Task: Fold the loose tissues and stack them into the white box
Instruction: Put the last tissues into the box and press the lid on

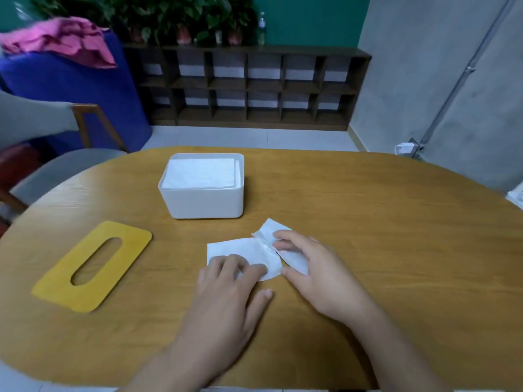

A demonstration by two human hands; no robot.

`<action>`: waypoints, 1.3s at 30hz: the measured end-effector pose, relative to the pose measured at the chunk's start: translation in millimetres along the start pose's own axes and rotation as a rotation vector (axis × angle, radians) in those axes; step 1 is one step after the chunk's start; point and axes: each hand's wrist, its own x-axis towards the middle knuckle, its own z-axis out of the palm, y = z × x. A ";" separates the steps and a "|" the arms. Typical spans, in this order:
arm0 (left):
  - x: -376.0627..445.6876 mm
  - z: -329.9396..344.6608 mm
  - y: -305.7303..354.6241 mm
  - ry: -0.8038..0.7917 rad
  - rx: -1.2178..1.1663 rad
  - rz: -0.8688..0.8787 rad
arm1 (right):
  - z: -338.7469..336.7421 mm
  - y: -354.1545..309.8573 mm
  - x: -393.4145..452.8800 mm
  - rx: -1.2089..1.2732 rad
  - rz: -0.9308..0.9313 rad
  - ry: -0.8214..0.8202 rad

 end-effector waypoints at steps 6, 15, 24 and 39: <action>33.5 -4.3 -6.3 -0.048 -0.160 -0.016 | -7.7 8.1 7.5 -0.097 0.003 0.043; 25.9 -15.9 -7.5 -0.052 -0.242 0.071 | -15.9 5.0 8.3 0.008 0.076 0.377; 45.9 -39.7 -25.0 0.098 -0.939 -0.230 | -10.7 -36.5 -5.7 0.337 0.015 0.211; 44.0 -30.8 -55.5 0.185 -0.570 -0.272 | 21.9 -25.7 10.8 0.110 0.186 0.231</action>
